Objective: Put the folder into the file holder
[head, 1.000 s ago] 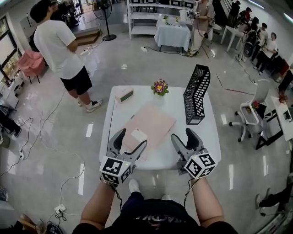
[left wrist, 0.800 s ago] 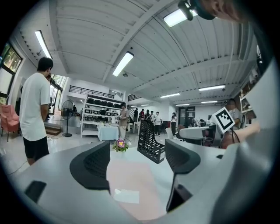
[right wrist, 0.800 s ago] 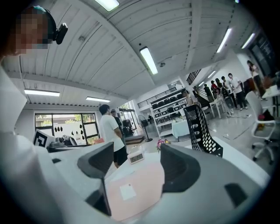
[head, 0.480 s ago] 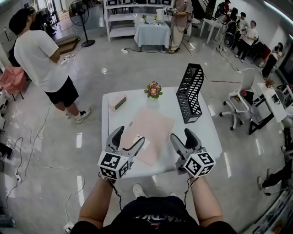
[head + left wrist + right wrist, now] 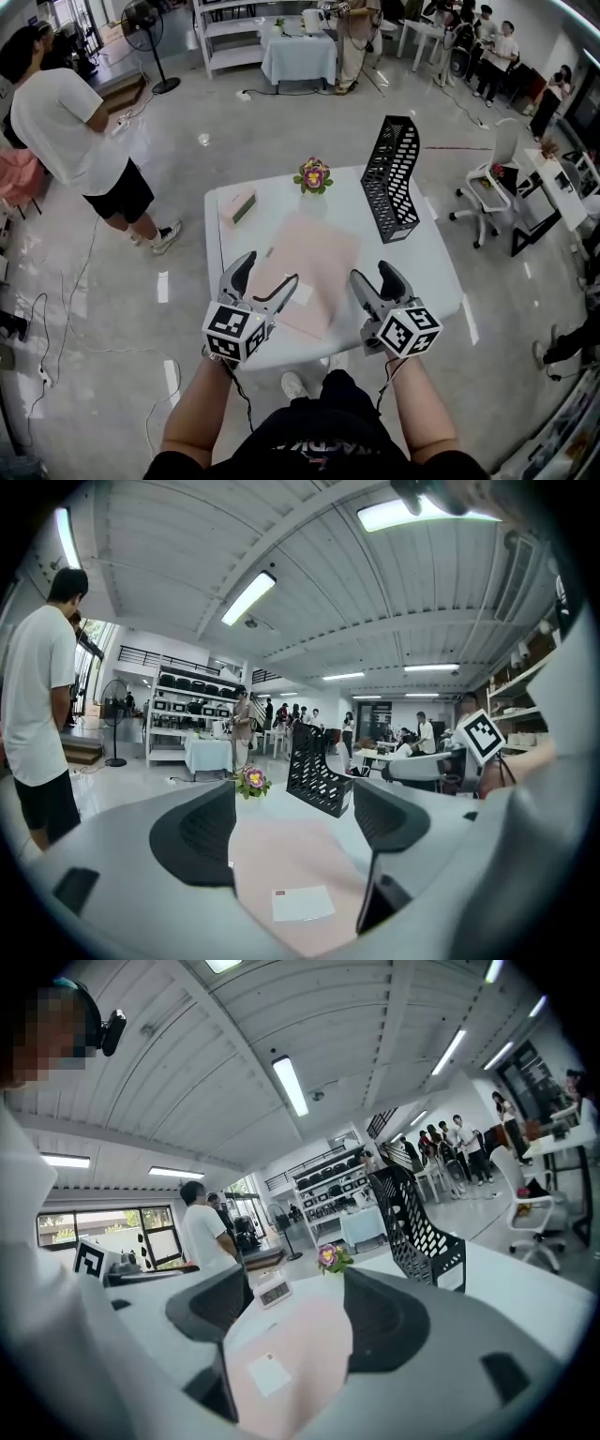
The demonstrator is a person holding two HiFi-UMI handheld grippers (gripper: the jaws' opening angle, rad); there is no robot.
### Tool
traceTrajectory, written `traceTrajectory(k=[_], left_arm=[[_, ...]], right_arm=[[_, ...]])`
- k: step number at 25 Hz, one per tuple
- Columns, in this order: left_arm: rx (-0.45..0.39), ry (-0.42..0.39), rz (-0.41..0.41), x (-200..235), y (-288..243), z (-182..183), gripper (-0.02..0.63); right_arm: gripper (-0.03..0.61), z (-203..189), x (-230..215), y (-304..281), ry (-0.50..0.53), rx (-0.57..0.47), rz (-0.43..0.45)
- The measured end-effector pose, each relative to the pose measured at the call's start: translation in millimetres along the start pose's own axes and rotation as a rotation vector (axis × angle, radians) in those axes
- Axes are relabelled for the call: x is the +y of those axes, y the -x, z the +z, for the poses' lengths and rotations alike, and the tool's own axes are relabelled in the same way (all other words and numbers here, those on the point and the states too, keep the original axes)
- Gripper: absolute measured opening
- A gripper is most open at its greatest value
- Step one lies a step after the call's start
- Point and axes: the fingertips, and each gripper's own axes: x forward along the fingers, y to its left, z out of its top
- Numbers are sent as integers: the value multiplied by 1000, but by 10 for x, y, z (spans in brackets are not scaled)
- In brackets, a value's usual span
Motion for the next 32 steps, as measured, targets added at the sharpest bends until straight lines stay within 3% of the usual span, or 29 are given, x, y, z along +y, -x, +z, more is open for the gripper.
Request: traceTrajectory(k=[12,32], left_arm=[[143,44,6,347,-537,-370,379],[441,100,-64,918,-1550,-1187,379]], right_arm=[[319,-300,-515,-477,-119,85,-46],[319,-1044,-1310,-1191,-348,257,-184]])
